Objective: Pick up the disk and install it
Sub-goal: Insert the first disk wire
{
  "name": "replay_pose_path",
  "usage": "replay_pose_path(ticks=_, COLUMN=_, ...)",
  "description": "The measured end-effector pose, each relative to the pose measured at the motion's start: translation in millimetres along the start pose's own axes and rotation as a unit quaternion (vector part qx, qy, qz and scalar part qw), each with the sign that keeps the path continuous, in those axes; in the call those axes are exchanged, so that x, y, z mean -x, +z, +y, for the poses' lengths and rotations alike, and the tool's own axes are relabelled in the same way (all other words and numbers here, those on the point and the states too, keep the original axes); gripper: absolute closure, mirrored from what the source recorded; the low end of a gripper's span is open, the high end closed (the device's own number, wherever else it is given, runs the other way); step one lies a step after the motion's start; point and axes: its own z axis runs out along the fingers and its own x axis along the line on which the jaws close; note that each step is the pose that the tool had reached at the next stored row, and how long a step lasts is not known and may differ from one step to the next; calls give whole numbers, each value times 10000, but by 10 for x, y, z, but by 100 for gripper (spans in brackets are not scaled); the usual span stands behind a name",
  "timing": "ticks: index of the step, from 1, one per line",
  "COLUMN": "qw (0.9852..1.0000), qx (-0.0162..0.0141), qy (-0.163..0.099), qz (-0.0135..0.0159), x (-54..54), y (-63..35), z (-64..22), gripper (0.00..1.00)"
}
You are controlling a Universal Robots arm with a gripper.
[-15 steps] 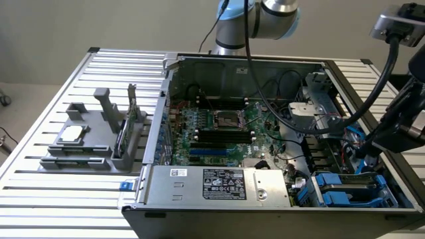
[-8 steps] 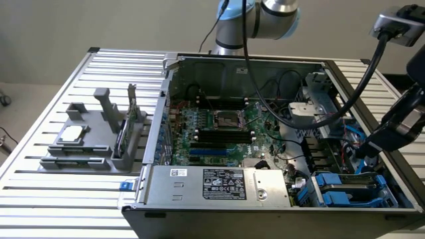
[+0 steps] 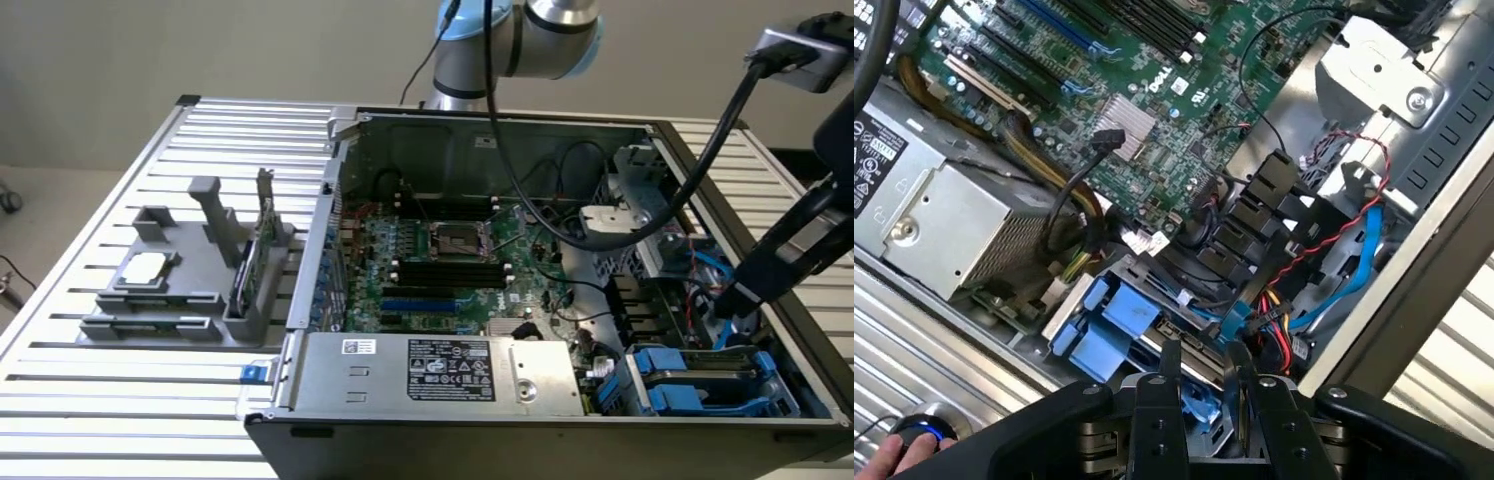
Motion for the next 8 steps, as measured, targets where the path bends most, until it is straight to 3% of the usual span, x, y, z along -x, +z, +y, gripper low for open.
replay_pose_path(ticks=4, qw=9993, qx=-5, qy=366, qz=-14, x=0, y=14, z=-1, gripper=69)
replay_pose_path(ticks=8, qw=9974, qx=-9, qy=725, qz=-27, x=-1, y=28, z=-1, gripper=69)
